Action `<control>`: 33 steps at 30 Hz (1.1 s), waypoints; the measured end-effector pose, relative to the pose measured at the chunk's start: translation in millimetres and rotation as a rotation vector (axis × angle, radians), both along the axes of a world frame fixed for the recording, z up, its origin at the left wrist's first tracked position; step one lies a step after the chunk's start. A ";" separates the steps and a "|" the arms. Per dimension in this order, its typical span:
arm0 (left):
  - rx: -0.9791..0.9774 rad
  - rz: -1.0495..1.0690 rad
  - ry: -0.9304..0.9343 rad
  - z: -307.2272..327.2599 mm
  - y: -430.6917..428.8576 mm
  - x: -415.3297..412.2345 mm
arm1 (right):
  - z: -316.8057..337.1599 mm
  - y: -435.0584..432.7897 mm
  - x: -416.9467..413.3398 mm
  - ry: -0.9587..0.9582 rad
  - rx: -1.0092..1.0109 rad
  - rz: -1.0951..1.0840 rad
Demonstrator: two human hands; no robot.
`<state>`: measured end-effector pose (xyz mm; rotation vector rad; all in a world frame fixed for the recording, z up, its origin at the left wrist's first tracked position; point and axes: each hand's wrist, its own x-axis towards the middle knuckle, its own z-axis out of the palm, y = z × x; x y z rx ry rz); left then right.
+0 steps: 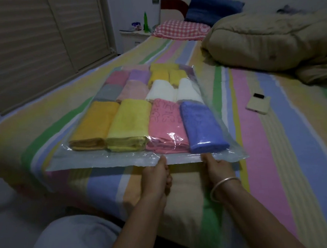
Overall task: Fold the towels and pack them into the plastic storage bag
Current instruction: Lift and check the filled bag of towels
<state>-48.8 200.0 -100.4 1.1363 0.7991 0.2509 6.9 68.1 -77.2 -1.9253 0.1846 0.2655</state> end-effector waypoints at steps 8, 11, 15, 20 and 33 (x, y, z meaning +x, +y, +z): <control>0.061 0.031 0.015 6.9 -31.7 3.5 | 0.2 -53.3 16.2 -0.018 -0.067 -0.048; -0.028 -0.216 0.022 17.4 -75.2 19.5 | -6.9 -47.6 14.6 -0.014 -0.090 -0.034; 0.082 -0.251 0.140 6.1 -113.6 49.8 | -12.6 -48.7 12.6 0.013 0.009 -0.085; 0.477 -0.156 0.282 -4.9 -118.5 52.5 | -20.7 -45.7 10.9 -0.100 -0.115 -0.090; 0.433 -0.063 0.187 -14.0 -117.6 46.8 | -31.9 -47.3 3.7 -0.184 0.111 -0.231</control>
